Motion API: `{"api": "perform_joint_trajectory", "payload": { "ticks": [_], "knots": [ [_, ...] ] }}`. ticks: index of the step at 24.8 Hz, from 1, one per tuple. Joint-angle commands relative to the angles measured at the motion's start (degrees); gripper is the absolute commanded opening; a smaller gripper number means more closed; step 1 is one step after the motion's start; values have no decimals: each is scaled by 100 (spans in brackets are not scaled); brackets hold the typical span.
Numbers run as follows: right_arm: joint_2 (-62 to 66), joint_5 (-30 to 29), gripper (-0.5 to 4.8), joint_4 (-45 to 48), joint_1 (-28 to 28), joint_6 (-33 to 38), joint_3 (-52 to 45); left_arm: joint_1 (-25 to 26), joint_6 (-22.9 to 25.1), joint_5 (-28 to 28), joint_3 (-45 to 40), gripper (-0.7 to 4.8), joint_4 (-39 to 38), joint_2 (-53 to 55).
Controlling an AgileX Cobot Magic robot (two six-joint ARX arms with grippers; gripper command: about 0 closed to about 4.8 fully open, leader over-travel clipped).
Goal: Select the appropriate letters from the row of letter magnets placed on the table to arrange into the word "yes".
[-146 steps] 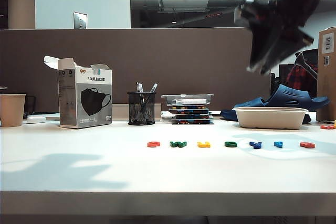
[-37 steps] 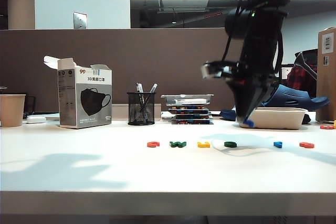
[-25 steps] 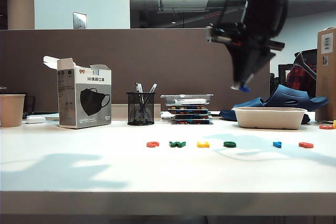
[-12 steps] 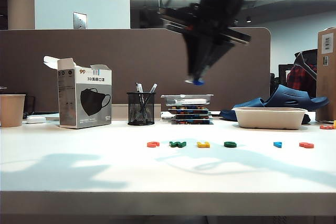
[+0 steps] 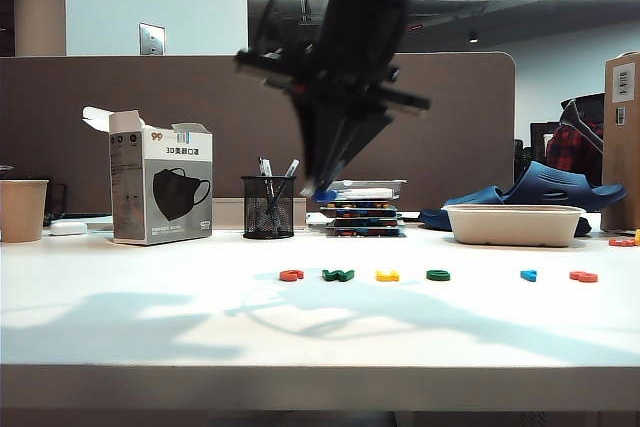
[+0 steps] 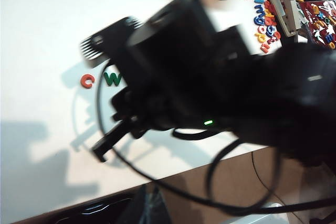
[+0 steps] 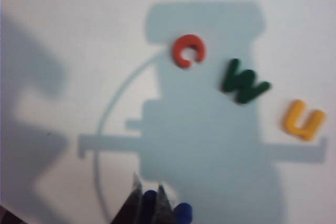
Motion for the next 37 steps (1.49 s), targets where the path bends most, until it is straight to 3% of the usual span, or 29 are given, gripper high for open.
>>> {"api": "perform_joint_trajectory", "payload": {
  "ticks": [1, 25, 28, 37],
  "knots": [
    [190, 22, -6, 269, 142, 72, 17, -4, 24, -24, 15, -5, 46, -22],
    [1252, 297, -4, 645, 538, 647, 17, -4, 24, -20, 15, -5, 57, -22],
    [1250, 299, 77, 632, 544, 647, 20, -4, 24, -20, 15, -5, 55, -22],
    [1239, 297, 150, 640, 544, 647, 24, -4, 24, -20, 15, -5, 55, -22]
  ]
}}
